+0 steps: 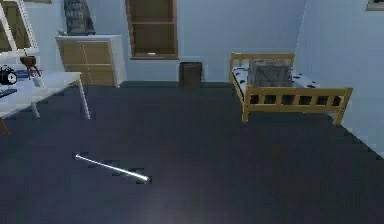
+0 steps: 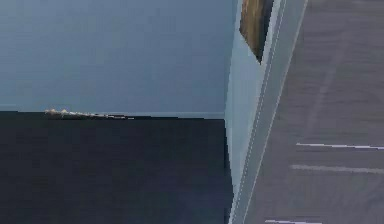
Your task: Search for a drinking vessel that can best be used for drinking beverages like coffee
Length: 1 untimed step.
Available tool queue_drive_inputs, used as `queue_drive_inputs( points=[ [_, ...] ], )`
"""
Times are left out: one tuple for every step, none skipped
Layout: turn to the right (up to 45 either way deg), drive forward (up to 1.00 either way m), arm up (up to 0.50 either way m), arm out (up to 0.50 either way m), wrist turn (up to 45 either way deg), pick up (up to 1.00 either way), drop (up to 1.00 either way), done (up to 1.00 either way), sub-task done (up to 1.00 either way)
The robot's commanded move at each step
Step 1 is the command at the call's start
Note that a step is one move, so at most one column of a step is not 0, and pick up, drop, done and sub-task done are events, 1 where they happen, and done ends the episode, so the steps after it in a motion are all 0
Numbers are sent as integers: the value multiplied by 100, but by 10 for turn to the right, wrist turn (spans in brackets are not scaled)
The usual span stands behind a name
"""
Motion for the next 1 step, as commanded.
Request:
queue_drive_inputs(
  points=[
    [-420, 0, 0, 0, 0, 0, 0, 0, 0]
  ],
)
